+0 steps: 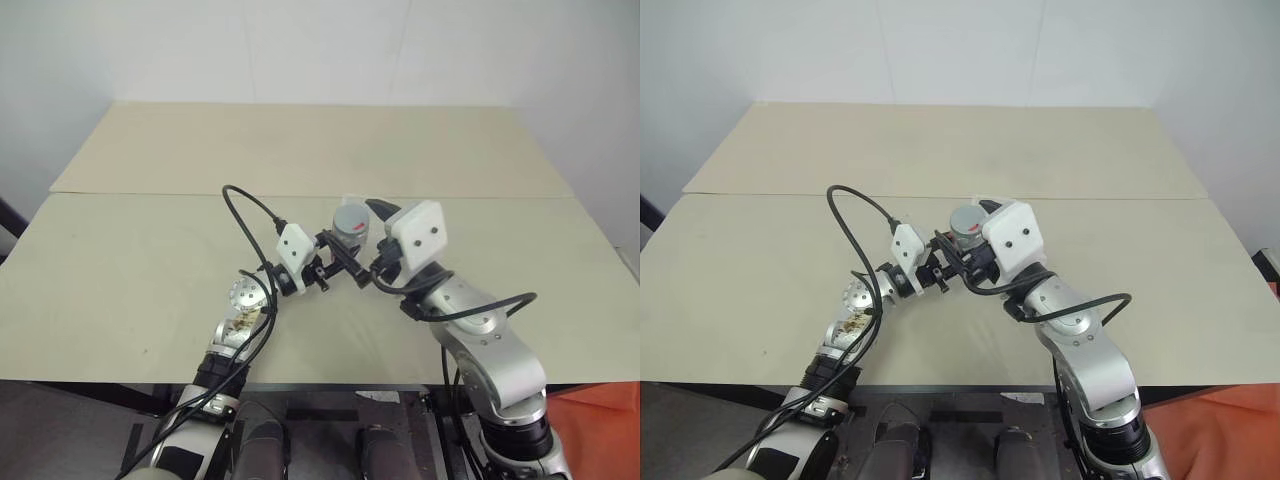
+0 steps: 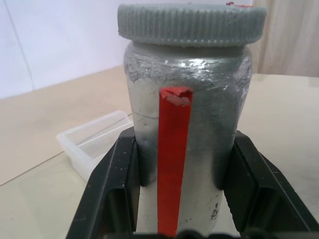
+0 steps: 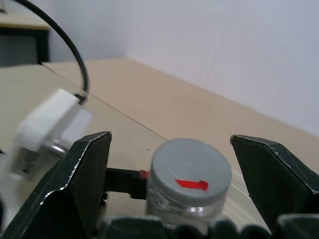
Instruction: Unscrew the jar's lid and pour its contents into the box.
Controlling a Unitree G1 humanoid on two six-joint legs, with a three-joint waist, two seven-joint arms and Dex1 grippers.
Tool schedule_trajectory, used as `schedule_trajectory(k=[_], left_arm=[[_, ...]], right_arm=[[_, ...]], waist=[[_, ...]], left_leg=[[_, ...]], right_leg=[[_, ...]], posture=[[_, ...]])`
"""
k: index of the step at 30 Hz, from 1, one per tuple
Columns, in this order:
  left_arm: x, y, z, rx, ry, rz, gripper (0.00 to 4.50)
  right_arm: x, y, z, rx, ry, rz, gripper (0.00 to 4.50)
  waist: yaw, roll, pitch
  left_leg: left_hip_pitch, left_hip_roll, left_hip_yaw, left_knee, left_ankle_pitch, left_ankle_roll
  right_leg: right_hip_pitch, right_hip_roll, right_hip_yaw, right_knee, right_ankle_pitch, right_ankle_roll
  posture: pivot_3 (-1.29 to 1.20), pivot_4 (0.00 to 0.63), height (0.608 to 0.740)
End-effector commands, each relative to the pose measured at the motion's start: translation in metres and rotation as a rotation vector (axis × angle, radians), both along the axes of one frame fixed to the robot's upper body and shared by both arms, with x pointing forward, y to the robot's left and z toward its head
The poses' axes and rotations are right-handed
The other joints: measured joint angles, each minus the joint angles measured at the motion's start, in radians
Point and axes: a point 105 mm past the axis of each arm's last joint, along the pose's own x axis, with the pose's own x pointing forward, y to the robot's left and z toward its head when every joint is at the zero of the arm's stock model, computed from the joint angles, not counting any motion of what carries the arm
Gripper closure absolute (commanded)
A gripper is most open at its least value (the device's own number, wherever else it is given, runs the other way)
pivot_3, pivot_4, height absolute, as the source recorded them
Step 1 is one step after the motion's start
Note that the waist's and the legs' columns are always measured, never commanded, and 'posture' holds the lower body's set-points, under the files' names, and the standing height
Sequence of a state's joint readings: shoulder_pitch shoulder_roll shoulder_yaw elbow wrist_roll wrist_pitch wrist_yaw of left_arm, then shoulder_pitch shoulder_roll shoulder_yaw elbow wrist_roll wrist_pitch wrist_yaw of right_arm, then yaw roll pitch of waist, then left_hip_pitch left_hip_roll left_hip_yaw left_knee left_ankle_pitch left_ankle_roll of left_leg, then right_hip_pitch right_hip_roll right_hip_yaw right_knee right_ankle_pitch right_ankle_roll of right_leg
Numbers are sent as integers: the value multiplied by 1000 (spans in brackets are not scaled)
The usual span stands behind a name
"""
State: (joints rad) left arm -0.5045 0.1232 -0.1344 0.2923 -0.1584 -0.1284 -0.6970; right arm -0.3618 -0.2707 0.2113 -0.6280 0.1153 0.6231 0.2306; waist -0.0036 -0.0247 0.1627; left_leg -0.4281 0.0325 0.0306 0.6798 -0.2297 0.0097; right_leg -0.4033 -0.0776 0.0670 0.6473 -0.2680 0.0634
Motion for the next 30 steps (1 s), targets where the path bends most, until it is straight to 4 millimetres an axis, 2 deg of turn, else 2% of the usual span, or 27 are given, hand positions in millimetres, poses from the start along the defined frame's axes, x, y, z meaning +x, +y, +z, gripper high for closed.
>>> schedule_trajectory(k=[1, 13, 26, 29, 30], left_arm=[[-4, 0, 15, -23, -68, 9, 2576], [-5, 6, 16, -28, -73, 62, 2576], [-7, 5, 14, -10, -69, 55, 2576], [-7, 5, 13, -6, -68, 53, 2576], [-7, 5, 13, -4, -68, 52, 2576]], right_arm=[[3, 3, 15, 24, -67, -24, 25], [12, 11, 6, 30, -45, -26, 25], [17, 8, 4, 68, -35, -59, 25], [18, 8, 4, 67, -34, -58, 583], [17, 8, 4, 68, -33, -59, 931]], waist=[[-3, 0, 0], [-9, 0, 0], [-9, 0, 0], [-9, 0, 0], [-9, 0, 0]], left_leg=[[0, 0, 0, 0, 0, 0], [0, 0, 0, 0, 0, 0], [0, 0, 0, 0, 0, 0], [0, 0, 0, 0, 0, 0], [0, 0, 0, 0, 0, 0]], right_leg=[[0, 0, 0, 0, 0, 0], [0, 0, 0, 0, 0, 0], [0, 0, 0, 0, 0, 0], [0, 0, 0, 0, 0, 0], [0, 0, 0, 0, 0, 0]], posture=[[0, 150, 740], [0, 150, 740], [0, 150, 740], [0, 150, 740], [0, 150, 740]])
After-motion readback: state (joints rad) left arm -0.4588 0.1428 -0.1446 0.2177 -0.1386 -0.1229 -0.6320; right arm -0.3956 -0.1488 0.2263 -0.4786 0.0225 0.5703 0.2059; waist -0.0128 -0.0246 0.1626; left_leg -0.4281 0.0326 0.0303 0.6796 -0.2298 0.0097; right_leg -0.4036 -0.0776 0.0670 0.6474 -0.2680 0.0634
